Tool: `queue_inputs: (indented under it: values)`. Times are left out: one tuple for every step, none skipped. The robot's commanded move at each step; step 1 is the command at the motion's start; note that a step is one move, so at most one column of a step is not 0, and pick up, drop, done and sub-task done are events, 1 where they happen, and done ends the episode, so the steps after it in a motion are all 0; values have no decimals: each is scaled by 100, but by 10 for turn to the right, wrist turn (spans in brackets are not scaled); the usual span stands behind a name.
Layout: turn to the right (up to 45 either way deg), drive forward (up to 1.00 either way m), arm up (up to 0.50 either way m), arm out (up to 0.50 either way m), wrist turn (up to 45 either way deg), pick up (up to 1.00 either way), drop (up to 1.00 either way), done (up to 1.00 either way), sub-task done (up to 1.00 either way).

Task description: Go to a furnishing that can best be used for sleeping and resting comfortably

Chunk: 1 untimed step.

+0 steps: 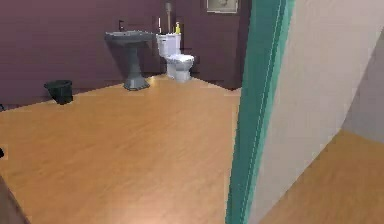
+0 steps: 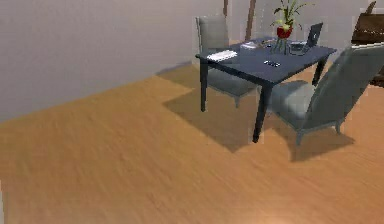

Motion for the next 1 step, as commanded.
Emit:
queue_inputs:
  values:
    - [450,0,0,0,0,0,0,0,0]
